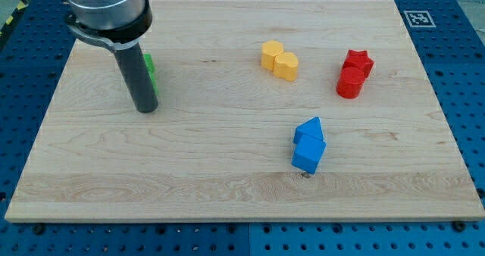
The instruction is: Place your arm at the left side of the red circle
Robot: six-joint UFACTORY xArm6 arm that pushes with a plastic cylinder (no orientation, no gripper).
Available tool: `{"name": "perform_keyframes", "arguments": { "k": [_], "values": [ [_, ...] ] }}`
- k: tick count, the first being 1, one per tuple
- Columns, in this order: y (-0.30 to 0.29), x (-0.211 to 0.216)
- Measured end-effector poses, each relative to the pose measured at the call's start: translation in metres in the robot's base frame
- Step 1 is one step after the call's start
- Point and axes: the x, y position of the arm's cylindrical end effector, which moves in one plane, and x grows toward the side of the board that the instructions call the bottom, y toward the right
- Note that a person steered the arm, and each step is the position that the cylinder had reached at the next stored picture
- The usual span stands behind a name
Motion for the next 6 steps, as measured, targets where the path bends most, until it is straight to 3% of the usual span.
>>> {"name": "perform_keyframes", "arguments": {
  "k": [2, 5, 6],
  "values": [
    [0.0, -0.002],
    [0.08, 0.007],
    [0.08, 0.007]
  ]
}}
